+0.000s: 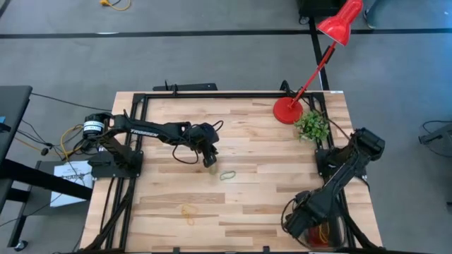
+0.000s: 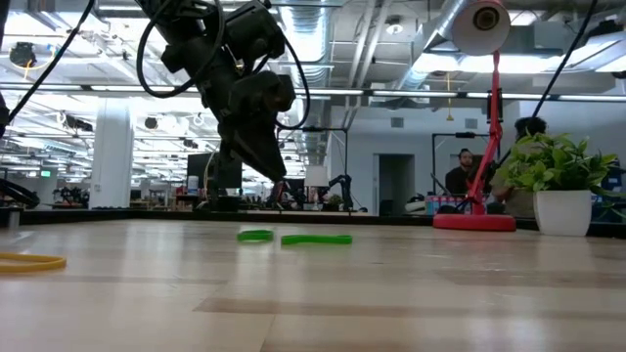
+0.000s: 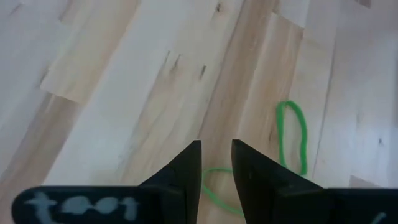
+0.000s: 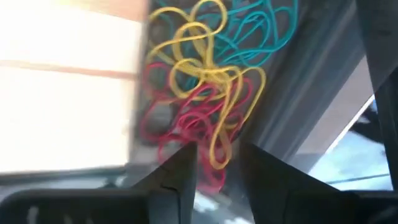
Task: Pick and place items into bin
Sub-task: Put the yellow rubber band into the black bin
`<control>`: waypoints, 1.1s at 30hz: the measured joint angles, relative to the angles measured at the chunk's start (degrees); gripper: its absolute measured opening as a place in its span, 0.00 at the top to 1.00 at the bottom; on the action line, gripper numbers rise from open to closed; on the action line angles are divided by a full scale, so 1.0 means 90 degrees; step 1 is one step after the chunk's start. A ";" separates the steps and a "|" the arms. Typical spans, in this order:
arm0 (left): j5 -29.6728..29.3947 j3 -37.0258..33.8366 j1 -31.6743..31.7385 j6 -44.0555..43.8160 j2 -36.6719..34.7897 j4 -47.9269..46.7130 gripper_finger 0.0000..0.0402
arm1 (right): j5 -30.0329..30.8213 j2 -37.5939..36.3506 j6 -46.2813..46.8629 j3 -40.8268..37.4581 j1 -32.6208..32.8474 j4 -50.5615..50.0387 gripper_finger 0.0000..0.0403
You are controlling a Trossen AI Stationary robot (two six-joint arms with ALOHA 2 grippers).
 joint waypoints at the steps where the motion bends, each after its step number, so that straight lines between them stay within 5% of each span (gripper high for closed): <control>1: 0.0058 0.0000 0.0000 -0.0002 0.0000 -0.0009 0.81 | 0.0013 -0.0131 -0.0011 0.0000 -0.0082 0.0009 0.71; 7: 0.0269 -0.0078 -0.0002 -0.0012 0.0000 -0.0017 0.81 | 0.0618 -0.1134 -0.0151 0.0000 -0.0550 0.0005 0.69; 20: 0.0164 -0.1000 -0.0142 -0.0110 0.0002 0.0427 0.81 | 0.4285 -0.2112 -0.1461 0.0000 -0.1705 0.0045 0.70; 28: -0.0200 -0.1115 -0.0365 -0.0116 0.0085 0.1082 0.81 | 0.4608 -0.1930 -0.3252 0.0010 -0.2796 0.0579 0.70; 33: 0.1108 -0.1119 -0.0616 0.0511 0.0030 0.0715 0.81 | 0.4530 -0.1757 -0.4316 0.0024 -0.3260 0.1222 0.70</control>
